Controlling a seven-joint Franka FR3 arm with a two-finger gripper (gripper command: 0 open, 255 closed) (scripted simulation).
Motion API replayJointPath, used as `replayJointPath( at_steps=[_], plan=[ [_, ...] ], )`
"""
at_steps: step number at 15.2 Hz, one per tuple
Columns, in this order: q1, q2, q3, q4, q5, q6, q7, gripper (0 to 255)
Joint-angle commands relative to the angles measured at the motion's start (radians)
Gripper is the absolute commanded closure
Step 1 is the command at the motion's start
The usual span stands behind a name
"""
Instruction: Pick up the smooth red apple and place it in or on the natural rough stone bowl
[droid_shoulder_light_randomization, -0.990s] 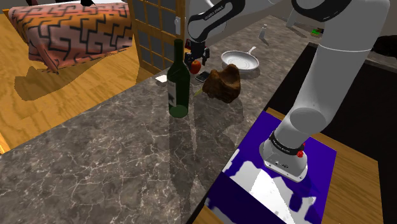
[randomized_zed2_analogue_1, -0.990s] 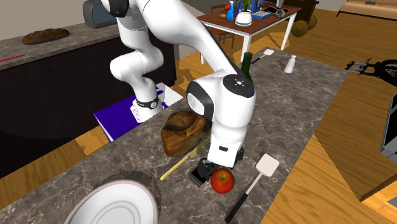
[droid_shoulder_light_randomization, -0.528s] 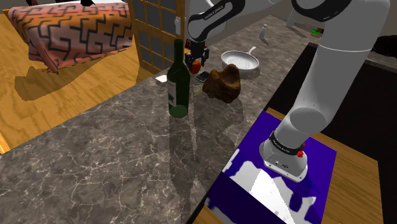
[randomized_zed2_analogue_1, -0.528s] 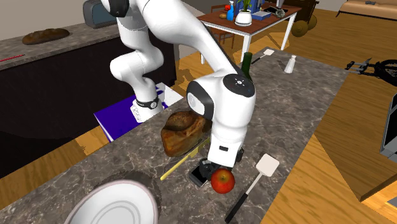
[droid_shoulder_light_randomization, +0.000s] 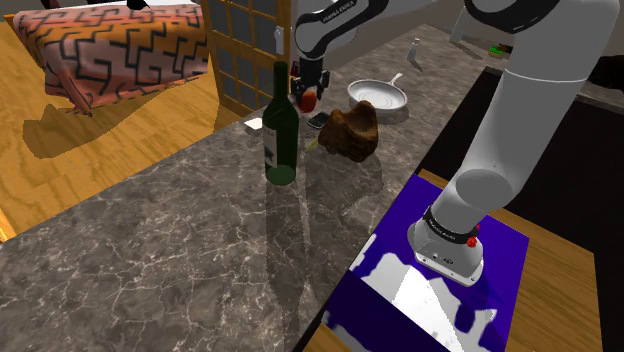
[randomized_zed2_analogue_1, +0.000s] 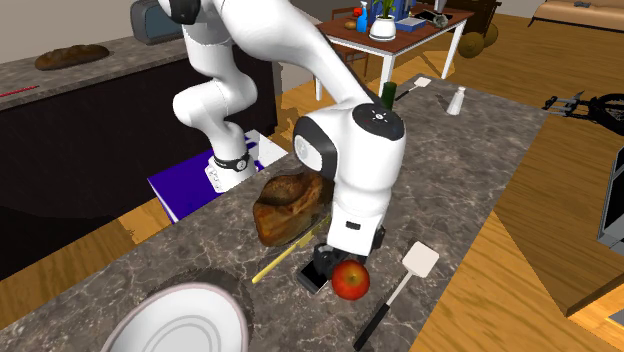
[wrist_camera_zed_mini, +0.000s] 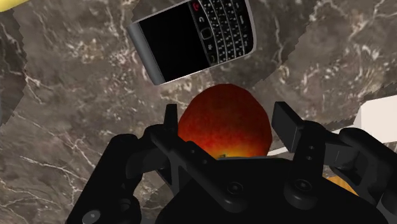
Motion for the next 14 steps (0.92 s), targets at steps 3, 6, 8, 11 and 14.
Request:
replayJointPath(
  at_steps=[3, 6, 8, 11, 14],
  plan=[
    [0.000, -0.027, 0.000, 0.022, 0.001, -0.049, -0.004, 255],
    [0.000, -0.044, 0.000, 0.042, 0.001, -0.086, -0.006, 255],
    [0.001, -0.054, 0.000, 0.057, 0.001, -0.111, -0.007, 255],
    [0.001, -0.068, 0.000, 0.080, 0.002, -0.148, -0.009, 255],
    [0.001, -0.080, 0.001, 0.106, 0.002, -0.186, -0.011, 255]
  ],
)
